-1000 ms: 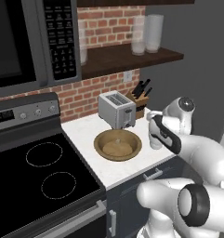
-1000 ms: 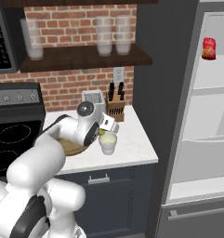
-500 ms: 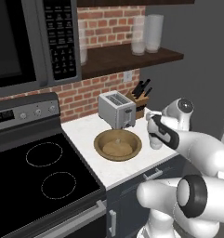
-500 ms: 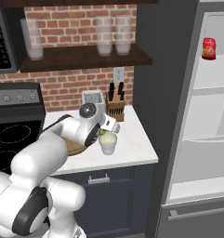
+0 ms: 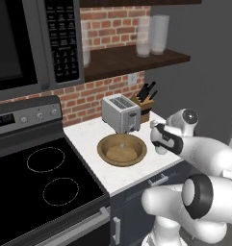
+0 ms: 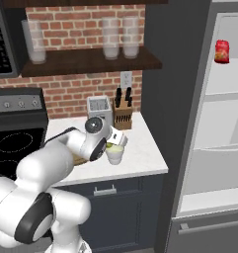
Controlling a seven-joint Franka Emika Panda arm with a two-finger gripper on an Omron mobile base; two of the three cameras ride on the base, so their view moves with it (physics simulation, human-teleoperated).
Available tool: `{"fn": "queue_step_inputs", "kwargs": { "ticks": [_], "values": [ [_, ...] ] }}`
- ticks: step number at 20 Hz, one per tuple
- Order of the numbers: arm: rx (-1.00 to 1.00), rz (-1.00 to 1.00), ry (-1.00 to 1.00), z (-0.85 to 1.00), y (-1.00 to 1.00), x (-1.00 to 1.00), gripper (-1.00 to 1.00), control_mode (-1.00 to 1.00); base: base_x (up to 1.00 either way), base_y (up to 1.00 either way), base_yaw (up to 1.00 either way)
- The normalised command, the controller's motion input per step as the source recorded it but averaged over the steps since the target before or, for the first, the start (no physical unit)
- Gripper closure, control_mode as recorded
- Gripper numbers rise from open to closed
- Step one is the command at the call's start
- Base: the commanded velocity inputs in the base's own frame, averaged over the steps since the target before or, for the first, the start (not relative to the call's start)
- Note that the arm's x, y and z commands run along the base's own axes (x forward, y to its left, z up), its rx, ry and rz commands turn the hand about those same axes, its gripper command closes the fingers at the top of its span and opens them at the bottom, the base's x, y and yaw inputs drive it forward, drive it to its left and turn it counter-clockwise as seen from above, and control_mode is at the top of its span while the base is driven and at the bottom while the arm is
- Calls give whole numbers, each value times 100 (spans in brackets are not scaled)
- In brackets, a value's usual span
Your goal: Grab a lemon wedge from the fridge and one ice cube from the ice bowl, and put them in the glass of lemonade.
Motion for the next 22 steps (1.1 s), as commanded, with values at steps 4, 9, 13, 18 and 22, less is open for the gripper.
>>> {"fn": "queue_step_inputs", "kwargs": {
  "ticks": [4,9,13,18,22],
  "values": [
    [0,0,0,-1,-3,6,100,-100,0,0,0],
    [0,0,-1,0,0,0,100,-100,0,0,0],
    [0,0,-7,0,0,11,100,-100,0,0,0],
    [0,0,-13,0,0,24,100,-100,0,0,0],
    [0,1,-14,0,0,10,100,-100,0,0,0]
  ]
}}
